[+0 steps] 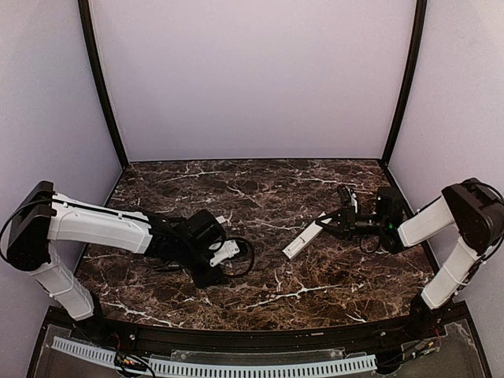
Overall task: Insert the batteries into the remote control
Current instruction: Pick up the battery from the center of the board.
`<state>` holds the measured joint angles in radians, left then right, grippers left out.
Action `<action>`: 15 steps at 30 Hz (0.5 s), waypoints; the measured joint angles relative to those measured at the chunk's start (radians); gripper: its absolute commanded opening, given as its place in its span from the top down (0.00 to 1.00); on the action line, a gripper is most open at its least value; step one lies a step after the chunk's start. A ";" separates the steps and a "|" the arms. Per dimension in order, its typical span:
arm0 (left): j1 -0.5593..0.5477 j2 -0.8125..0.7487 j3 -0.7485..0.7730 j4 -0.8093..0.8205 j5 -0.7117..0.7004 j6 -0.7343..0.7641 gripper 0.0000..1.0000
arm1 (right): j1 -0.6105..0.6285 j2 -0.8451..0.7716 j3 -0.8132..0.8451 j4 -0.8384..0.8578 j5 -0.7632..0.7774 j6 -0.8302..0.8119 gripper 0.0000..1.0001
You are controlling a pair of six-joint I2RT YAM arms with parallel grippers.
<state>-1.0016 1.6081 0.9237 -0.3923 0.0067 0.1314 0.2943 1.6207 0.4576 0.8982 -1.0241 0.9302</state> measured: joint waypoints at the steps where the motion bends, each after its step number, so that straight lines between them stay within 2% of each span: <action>1: 0.006 -0.016 -0.017 0.032 0.000 0.008 0.59 | 0.000 0.000 0.000 0.000 0.000 0.000 1.00; 7: 0.054 -0.069 -0.097 0.177 0.079 0.070 0.60 | 0.000 0.000 0.000 0.006 -0.003 0.006 1.00; 15: 0.074 -0.073 -0.158 0.285 0.203 0.130 0.63 | 0.000 0.000 0.000 0.009 -0.007 0.006 1.00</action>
<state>-0.9272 1.5349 0.7662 -0.1070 0.2100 0.2619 0.2943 1.6207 0.4576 0.9070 -1.0313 0.9367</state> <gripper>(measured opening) 0.385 0.216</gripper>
